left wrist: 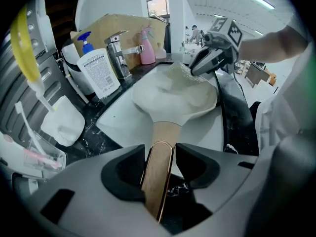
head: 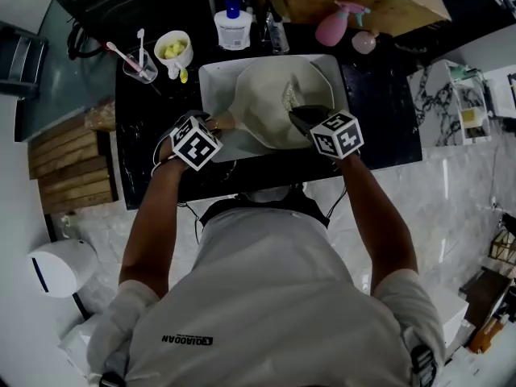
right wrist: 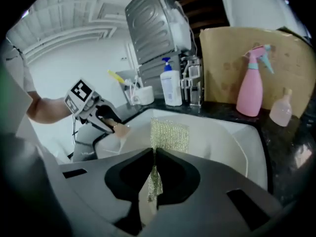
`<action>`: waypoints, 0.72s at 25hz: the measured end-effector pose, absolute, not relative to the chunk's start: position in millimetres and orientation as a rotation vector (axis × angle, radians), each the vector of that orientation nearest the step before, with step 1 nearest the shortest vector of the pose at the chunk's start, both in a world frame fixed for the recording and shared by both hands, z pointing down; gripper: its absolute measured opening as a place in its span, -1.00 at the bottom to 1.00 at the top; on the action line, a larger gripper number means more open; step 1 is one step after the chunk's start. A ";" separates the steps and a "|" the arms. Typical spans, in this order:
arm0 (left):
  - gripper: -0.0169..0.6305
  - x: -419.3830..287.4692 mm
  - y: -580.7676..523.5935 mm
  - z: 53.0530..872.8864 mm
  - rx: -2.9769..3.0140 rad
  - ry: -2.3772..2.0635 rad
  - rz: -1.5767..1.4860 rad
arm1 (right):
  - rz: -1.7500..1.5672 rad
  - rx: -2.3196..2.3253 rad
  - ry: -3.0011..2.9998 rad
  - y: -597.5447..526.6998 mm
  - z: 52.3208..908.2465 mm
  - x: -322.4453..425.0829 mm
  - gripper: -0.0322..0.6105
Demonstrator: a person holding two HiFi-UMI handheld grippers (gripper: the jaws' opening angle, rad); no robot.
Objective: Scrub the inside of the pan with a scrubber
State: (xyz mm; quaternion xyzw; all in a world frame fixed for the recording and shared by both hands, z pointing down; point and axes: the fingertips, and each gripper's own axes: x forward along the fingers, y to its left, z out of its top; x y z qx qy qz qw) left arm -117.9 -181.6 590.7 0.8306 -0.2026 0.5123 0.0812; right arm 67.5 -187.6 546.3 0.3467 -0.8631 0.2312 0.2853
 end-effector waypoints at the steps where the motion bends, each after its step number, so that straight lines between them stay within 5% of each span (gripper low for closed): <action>1: -0.33 -117.5 -181.8 590.4 2.490 -0.610 1.529 | 0.619 0.983 -2.333 -183.8 537.1 66.0 -0.72; 14: -0.35 -105.4 -153.2 515.7 2.592 -0.921 1.212 | 0.606 1.196 -2.558 -115.5 461.7 70.7 -0.72; 18: -0.58 -78.8 -116.7 486.1 2.559 -1.044 1.014 | 0.660 1.256 -2.624 -84.2 443.1 100.7 -0.72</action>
